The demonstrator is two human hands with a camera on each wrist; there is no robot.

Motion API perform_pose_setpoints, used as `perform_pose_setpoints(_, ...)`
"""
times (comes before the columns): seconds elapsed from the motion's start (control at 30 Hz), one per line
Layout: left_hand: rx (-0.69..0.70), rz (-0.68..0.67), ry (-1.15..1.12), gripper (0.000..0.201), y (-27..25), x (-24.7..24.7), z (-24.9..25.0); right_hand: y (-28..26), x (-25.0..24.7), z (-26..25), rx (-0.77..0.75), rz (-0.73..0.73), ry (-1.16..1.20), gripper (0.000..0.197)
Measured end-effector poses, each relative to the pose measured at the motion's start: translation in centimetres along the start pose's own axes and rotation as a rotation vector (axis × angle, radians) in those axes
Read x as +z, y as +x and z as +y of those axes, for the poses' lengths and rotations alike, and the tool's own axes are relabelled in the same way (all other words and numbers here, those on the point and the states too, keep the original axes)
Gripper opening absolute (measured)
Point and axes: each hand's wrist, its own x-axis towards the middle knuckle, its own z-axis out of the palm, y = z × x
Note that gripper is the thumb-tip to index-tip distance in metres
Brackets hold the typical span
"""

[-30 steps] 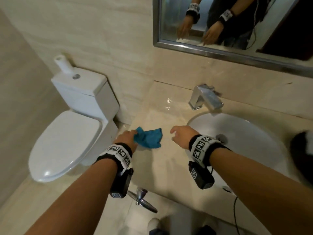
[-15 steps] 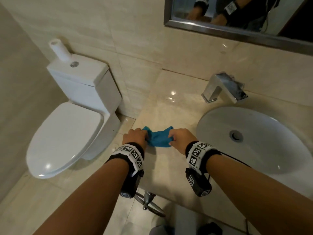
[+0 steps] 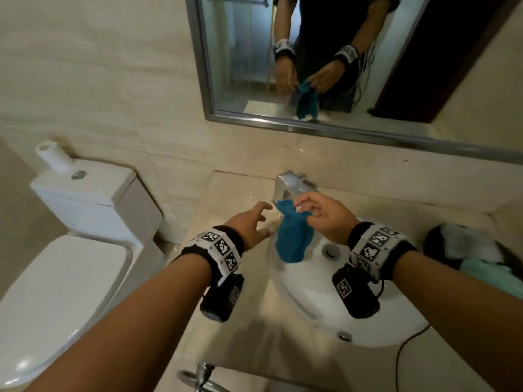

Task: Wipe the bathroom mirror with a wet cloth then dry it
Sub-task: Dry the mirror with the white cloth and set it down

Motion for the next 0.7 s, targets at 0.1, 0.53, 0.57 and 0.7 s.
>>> perform_pose_setpoints(0.1,0.13,0.029,-0.073,0.064,1.2,0.5,5.8,-2.1,-4.2,0.1,0.0,0.032,-0.054,0.026)
perform_pose_setpoints(0.53,0.236,-0.021,0.018,0.009,4.5,5.1,17.7,-9.6,-16.6,7.3,0.143,0.268,-0.15,0.005)
perform_pose_setpoints(0.57,0.231,-0.024,0.02,0.01,4.6,5.1,17.9,-10.0,-17.0,7.5,0.144,0.256,-0.171,0.006)
perform_pose_setpoints(0.7,0.233,-0.005,0.037,0.007,5.0,5.8,18.3,-10.7,-17.5,8.3,0.166,0.209,-0.132,0.011)
